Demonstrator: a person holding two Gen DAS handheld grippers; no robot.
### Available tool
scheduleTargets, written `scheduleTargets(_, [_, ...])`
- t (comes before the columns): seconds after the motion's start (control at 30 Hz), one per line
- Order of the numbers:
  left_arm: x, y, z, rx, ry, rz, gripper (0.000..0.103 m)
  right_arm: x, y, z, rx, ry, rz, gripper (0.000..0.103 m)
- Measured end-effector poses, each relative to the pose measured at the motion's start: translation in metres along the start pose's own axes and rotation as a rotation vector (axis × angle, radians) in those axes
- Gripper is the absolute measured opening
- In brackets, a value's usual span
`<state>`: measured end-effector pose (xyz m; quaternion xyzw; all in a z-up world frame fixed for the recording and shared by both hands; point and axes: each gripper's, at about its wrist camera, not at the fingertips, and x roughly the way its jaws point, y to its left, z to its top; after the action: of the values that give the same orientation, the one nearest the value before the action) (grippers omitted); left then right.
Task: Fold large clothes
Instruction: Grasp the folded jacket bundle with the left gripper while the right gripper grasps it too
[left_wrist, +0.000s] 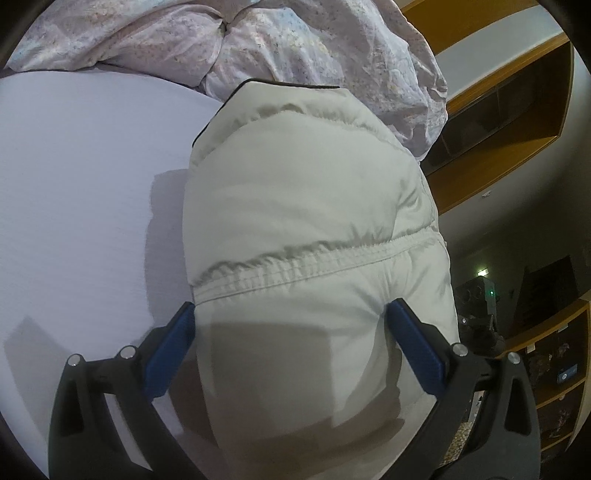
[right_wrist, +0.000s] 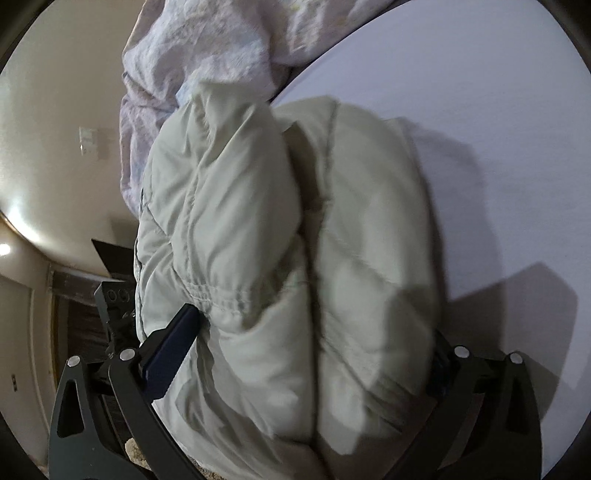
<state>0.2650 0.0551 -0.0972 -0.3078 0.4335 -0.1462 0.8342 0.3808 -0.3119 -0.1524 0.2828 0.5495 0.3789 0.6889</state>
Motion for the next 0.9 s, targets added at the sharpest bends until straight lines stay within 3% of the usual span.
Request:
scheduleTargets(0.43, [0.003,0.003,-0.006,-0.031,-0.028,-0.04,0.099,0.018,0.017,0.003,-0.075,-0.026,0.058,0.102])
scheduleTargets(0.63, [-0.018,-0.002,0.0,-0.003,-0.074,-0.073,0.082,0.015,0.032,0.0,-0.134,-0.083,0.111,0.076])
scheduleTargets(0.77, [-0.044,0.0,0.012,0.019,-0.139,-0.068,0.078,0.028,0.06,0.01,-0.205,-0.073,0.114,0.065])
scheduleTargets(0.9, [-0.07,0.015,0.025,0.014,-0.202,-0.042,0.077,0.05,0.091,0.026,-0.267,-0.058,0.116,0.062])
